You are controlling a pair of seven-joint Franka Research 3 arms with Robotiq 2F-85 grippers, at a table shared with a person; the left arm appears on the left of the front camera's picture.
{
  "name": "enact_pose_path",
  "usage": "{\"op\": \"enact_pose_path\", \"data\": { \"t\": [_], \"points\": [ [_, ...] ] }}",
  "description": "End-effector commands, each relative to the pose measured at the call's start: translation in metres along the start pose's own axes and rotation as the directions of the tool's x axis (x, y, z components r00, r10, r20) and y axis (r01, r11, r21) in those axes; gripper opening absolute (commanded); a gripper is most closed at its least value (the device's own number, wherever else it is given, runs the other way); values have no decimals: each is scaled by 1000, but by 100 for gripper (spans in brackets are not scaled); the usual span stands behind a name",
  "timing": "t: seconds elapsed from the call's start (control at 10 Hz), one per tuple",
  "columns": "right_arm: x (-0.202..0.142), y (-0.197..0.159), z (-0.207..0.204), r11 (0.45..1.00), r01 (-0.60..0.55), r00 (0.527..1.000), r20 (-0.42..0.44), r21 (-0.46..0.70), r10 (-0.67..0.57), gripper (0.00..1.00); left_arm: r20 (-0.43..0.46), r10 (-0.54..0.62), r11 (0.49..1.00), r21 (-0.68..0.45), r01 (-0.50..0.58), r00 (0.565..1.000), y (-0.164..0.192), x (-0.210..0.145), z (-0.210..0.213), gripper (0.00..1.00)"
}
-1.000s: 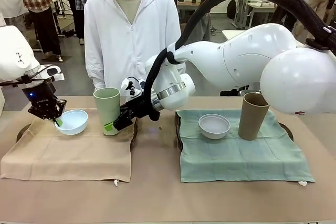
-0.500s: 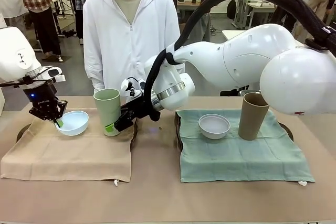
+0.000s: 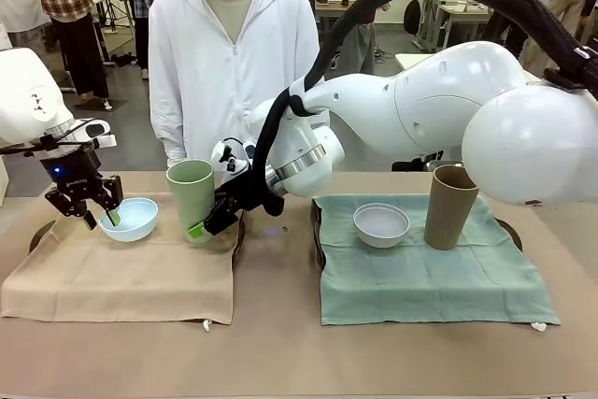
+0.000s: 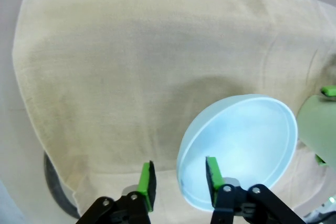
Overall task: Set up a tray with a mat and arrange the tableware.
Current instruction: Place the Picnic Bowl and Reusable plastic cup back onto the Handle tray in front of the human's position.
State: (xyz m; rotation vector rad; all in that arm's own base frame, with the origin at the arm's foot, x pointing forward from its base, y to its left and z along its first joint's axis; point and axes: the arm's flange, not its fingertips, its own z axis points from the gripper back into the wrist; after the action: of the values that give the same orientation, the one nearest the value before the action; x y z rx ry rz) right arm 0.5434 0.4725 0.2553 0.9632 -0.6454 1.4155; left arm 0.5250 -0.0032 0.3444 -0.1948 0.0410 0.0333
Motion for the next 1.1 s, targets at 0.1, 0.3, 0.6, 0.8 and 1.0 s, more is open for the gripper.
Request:
{"op": "enact_pose_path", "data": {
  "t": [0.1,0.3,0.6,0.8,1.0],
  "points": [
    [20,25,28,994,83,985,-145,-65,-92,100,-7,-7,1000,-7,7,1000,-3,-7,18,65],
    [30,47,56,976,178,950,-238,-127,-204,100,-14,-29,1000,4,29,999,-8,-19,36,85],
    [56,78,94,901,325,882,-251,-289,-399,100,14,-112,992,51,111,994,-33,-44,78,97],
    [79,106,122,769,470,778,-209,-432,-593,100,-16,-161,981,104,162,987,-62,-63,104,97],
    [103,134,151,658,530,722,-122,-534,-681,100,-39,-183,972,142,187,982,-87,-69,120,97]
  ]
}}
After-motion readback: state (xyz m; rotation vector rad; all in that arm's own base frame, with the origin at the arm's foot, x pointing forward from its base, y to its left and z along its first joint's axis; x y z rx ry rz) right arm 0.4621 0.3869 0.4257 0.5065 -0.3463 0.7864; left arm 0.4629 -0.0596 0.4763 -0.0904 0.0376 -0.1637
